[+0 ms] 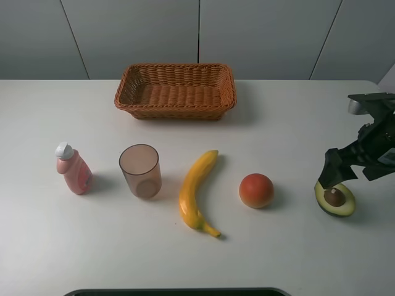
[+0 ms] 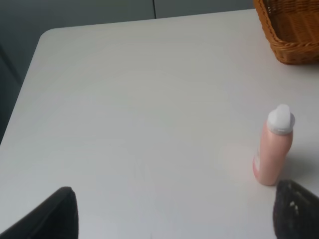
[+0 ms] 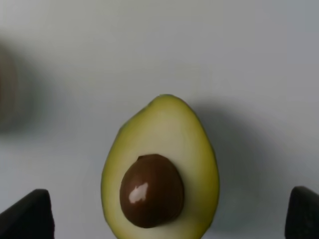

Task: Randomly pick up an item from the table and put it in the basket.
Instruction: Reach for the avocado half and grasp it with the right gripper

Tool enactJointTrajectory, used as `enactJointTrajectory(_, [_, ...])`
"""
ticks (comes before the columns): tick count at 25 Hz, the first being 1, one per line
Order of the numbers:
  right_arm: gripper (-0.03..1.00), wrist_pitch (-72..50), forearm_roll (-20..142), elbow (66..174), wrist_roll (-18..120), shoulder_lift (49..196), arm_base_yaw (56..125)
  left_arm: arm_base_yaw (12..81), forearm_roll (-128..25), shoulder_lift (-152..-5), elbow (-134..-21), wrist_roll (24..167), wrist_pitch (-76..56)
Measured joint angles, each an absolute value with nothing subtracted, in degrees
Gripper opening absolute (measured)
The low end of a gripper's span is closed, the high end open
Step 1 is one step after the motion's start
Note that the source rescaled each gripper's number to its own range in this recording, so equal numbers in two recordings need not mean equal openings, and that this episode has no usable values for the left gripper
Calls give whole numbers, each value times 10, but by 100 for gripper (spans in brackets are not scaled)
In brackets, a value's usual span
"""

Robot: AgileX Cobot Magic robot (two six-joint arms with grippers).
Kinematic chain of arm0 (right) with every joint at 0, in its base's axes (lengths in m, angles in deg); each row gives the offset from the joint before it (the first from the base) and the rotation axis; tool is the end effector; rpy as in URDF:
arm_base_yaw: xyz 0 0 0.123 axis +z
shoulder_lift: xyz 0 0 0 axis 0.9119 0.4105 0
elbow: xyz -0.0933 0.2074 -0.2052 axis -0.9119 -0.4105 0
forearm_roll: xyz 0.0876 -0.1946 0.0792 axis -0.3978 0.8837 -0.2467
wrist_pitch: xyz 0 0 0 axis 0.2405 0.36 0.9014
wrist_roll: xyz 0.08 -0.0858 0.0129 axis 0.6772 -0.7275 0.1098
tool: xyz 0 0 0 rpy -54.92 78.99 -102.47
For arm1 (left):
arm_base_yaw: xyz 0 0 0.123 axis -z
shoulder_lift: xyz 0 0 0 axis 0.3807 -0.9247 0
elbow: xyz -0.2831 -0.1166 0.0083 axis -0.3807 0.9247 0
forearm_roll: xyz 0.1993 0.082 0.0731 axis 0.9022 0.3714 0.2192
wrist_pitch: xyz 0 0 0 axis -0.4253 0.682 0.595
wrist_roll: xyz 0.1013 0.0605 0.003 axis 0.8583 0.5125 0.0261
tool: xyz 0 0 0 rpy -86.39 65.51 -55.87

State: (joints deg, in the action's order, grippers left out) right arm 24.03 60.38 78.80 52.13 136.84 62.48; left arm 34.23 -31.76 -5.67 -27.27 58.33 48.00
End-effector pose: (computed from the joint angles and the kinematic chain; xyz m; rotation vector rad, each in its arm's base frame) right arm 0.2109 -0.0005 0.1718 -0.3489 3.0601 0.1377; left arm -0.0235 0.0156 0.2543 0.1580 2.0442 -0.0357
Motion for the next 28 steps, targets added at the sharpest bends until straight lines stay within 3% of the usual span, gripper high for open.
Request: enactJointTrajectory(28, [100,136,599,754,511,1487,657,342,-318,-57,-273,583,480])
